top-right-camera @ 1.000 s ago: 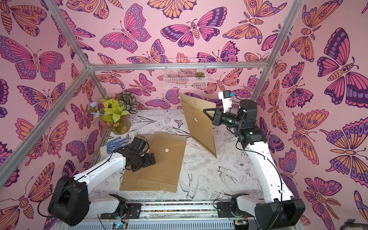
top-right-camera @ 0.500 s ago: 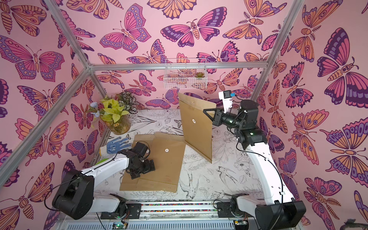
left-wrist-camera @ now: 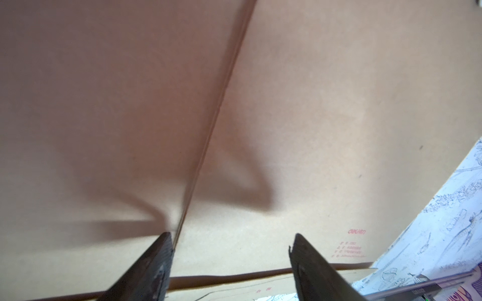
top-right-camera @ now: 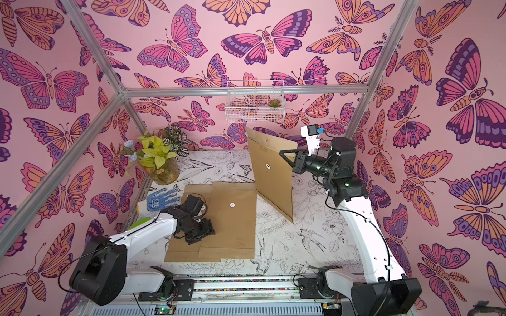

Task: Open the file bag
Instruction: Adjust the file bag.

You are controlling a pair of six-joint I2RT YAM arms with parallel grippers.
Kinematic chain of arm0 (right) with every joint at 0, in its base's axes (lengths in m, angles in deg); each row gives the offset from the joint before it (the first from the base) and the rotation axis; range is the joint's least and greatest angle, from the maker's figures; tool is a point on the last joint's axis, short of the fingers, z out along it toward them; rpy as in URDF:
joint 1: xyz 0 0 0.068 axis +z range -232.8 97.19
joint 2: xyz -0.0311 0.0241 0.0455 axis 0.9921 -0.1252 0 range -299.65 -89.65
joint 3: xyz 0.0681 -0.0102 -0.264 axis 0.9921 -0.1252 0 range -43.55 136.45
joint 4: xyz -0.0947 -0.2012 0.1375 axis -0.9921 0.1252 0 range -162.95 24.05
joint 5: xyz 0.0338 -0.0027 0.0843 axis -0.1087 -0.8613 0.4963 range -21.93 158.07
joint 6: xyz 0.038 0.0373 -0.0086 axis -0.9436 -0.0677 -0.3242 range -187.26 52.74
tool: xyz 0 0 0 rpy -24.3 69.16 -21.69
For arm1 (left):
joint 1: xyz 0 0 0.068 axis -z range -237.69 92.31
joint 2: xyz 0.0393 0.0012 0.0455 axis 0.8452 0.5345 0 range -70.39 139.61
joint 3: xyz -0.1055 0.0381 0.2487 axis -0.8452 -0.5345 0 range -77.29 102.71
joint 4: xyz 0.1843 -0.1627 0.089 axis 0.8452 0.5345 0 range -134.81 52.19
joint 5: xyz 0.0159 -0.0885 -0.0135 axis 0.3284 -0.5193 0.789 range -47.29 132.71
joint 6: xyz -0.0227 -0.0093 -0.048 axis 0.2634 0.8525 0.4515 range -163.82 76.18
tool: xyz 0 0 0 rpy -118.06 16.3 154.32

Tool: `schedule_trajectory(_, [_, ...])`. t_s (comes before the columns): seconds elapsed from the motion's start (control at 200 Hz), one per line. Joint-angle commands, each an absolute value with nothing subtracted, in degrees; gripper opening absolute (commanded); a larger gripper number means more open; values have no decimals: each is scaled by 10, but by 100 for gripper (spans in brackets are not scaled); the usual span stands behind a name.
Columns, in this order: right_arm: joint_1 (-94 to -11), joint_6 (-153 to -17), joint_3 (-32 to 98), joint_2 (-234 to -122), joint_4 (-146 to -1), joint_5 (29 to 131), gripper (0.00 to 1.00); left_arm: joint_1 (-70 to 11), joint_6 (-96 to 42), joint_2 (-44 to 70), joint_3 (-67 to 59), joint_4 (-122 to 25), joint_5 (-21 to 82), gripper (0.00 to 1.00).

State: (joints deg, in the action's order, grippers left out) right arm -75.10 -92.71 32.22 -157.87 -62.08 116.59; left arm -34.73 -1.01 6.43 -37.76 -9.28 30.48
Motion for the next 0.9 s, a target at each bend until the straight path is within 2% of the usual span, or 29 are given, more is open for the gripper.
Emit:
schedule_trajectory(0.0, [-747,-923,348,-1556,-621,1183,0,-347,-33,38,-354,-75,349,78])
schedule_trajectory(0.125, [-746,-940,337,-1539,-642,1203,0,-347,-71,43,-303,-101,371,75])
schedule_trajectory(0.26, [-734,-963,318,-1521,-667,1224,0,-347,-130,117,-231,-170,312,64])
schedule_trajectory(0.406, [-718,-961,300,-1500,-659,1230,0,-348,-158,243,-138,-225,262,39])
schedule_trajectory(0.501, [-707,-955,297,-1490,-644,1251,0,-359,-164,328,-72,-246,235,26])
schedule_trajectory(0.691, [-656,-912,298,-1472,-593,1343,0,-377,-156,454,26,-231,223,10])
schedule_trajectory(0.761, [-634,-915,285,-1455,-608,1385,0,-377,-155,483,45,-207,233,0])
schedule_trajectory(0.836, [-628,-940,265,-1430,-631,1394,0,-377,-155,497,51,-191,247,0])
schedule_trajectory(0.896, [-637,-933,254,-1414,-608,1359,0,-377,-155,503,49,-184,256,0])
